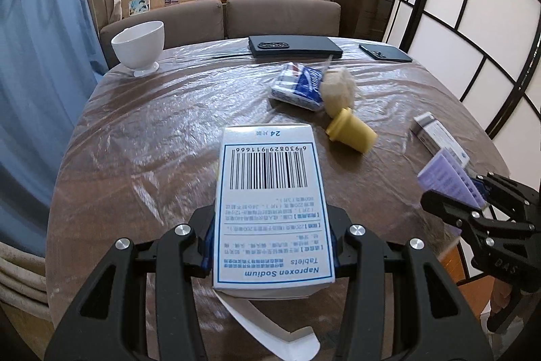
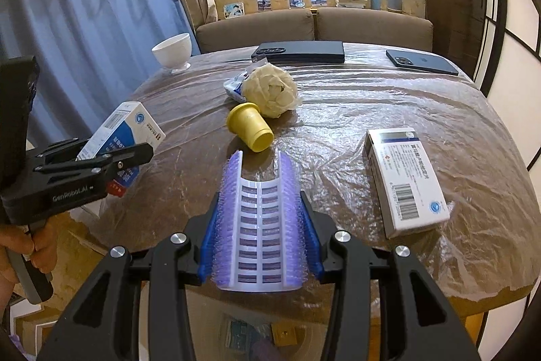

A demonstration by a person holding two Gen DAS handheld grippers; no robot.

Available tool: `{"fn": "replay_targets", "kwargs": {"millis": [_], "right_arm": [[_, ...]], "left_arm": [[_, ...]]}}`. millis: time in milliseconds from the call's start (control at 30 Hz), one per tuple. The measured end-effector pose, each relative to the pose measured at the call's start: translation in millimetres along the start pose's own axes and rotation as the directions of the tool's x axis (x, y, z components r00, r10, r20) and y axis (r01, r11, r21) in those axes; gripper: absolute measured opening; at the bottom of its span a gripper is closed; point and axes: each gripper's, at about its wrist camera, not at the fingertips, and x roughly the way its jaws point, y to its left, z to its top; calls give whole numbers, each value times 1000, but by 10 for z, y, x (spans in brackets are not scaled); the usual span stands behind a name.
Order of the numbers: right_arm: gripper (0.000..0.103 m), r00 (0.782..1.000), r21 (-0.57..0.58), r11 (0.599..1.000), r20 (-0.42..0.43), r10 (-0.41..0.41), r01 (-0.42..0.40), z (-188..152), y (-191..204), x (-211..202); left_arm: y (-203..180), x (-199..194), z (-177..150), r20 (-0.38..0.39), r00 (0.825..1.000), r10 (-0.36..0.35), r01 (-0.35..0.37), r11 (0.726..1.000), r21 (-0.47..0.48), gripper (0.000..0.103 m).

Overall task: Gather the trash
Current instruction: 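Carry the tablet box and purple roller over the white bin with both tools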

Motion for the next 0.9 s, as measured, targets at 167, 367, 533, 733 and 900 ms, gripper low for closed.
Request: {"fn": "replay_targets", "kwargs": {"millis": [167,367,533,733,900], "right_arm": [[42,1000,-11,1000,-4,22,-22,-81,12,-102],[42,998,-24,998,-16,59,-59,-227,75,-275],[42,996,-28,996,-29,83,-84,-346,98,-362],[42,994,-30,995,-48,94,-96,-490,95,-438],[42,992,-41,993,-67,106,-109,-613,86,-491]], "left_arm": [[-95,-148,-138,-2,1000,-17,17,1000,10,48],[-210,-338,-287,3,1000,-30,30,999,11,48],[-312,-410,-429,-10,1000,-23,23,1000,12,48],[-434,-485,-594,-23,1000,-19,19,1000,-1,48],[-520,-515,-754,-47,999,-19,19,1000,-2,48]]}}
